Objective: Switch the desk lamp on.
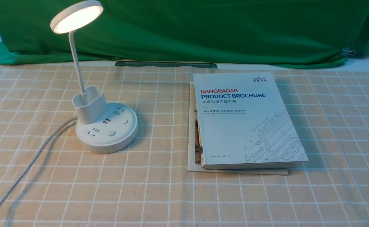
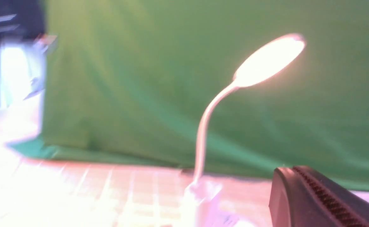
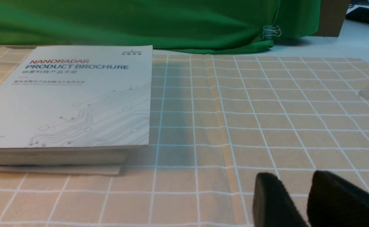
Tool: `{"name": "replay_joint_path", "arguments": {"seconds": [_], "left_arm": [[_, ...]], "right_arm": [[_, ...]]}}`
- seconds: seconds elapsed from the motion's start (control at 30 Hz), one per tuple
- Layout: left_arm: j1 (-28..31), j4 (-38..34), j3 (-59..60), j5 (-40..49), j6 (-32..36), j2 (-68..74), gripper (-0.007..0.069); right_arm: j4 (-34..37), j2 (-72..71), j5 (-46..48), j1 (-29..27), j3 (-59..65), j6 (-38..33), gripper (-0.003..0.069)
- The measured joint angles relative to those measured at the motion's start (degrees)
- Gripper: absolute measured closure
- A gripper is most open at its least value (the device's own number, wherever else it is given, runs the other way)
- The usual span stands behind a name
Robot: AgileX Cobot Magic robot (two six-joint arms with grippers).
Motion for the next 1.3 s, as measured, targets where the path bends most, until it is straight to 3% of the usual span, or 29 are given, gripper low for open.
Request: {"name": "replay_joint_path", "arguments": {"seconds": [0.3, 0.63, 1.3], "left_arm": [[-3.43, -2.80, 0.18, 17.37, 4.38, -0.22, 0.0623], [-4.98, -5.60, 0.18, 18.37, 10.54, -0.27, 0.0623], [-4.93, -5.07, 0.18, 18.37, 11.68, -0.27, 0.0623]], "right_arm": [[0.00, -0.02, 0.02, 0.00, 0.00, 0.00, 0.0418], [0.00, -0.02, 0.02, 0.00, 0.00, 0.00, 0.0418], [0.00, -0.02, 0.02, 0.00, 0.00, 0.00, 0.0418]]}}
